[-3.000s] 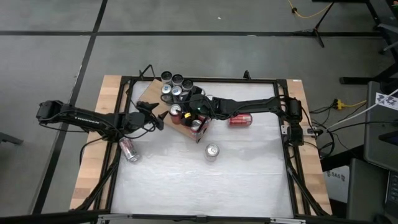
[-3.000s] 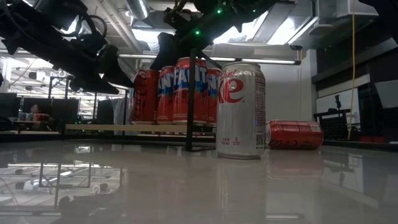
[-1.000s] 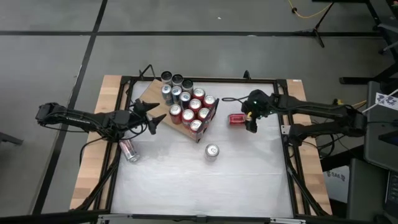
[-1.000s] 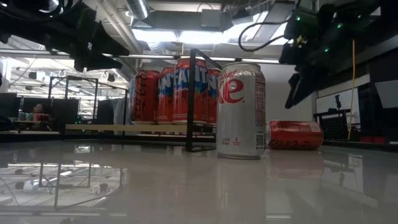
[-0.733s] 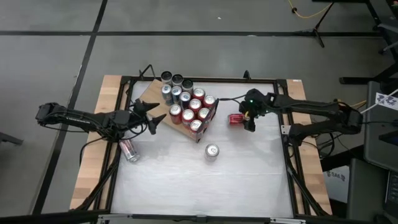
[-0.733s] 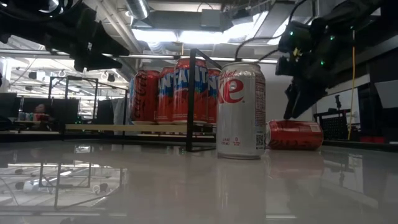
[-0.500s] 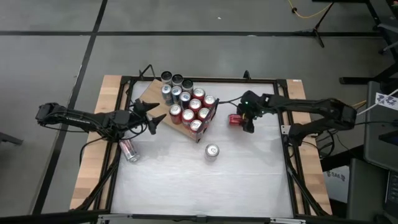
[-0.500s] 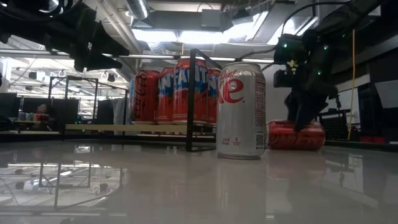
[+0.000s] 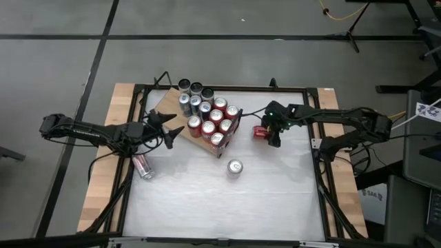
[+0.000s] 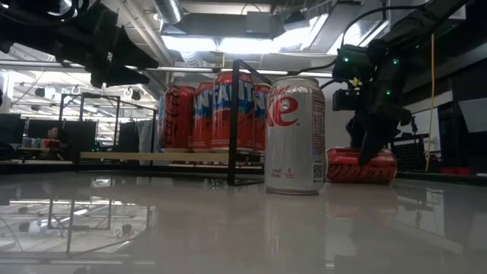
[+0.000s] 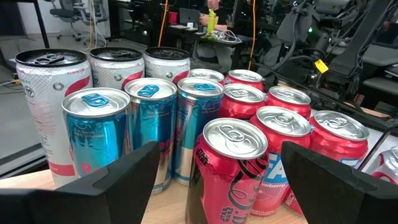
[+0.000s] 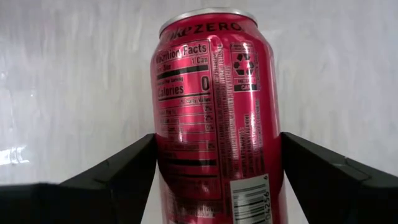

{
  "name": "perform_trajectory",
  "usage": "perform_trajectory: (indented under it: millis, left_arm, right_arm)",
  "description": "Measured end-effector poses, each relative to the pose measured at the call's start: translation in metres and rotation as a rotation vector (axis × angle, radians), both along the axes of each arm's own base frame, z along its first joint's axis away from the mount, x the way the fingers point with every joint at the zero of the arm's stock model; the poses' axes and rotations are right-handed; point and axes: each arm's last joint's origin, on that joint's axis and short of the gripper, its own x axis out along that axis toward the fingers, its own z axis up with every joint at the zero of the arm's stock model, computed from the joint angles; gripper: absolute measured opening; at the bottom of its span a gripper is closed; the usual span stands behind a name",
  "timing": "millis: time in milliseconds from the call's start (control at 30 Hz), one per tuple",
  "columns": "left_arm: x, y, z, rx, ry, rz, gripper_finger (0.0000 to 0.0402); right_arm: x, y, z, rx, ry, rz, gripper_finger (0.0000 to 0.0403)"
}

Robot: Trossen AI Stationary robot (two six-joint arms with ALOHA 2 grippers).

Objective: Pick and place cans onto a shelf
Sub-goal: Put the red/black soda can on the shelf aligned with the other red/black soda cans

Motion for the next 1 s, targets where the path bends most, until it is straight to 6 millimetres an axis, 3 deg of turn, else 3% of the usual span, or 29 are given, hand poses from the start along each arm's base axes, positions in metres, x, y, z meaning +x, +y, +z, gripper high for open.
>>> perform_trajectory:
  millis: [1000]
  left_arm:
    - [0.0,0.0,0.0,0.0,0.0,0.0,0.033]
  right_arm:
    - [-0.0005,0.0016,0.0001,0.033,0.007,0.03,0.0329]
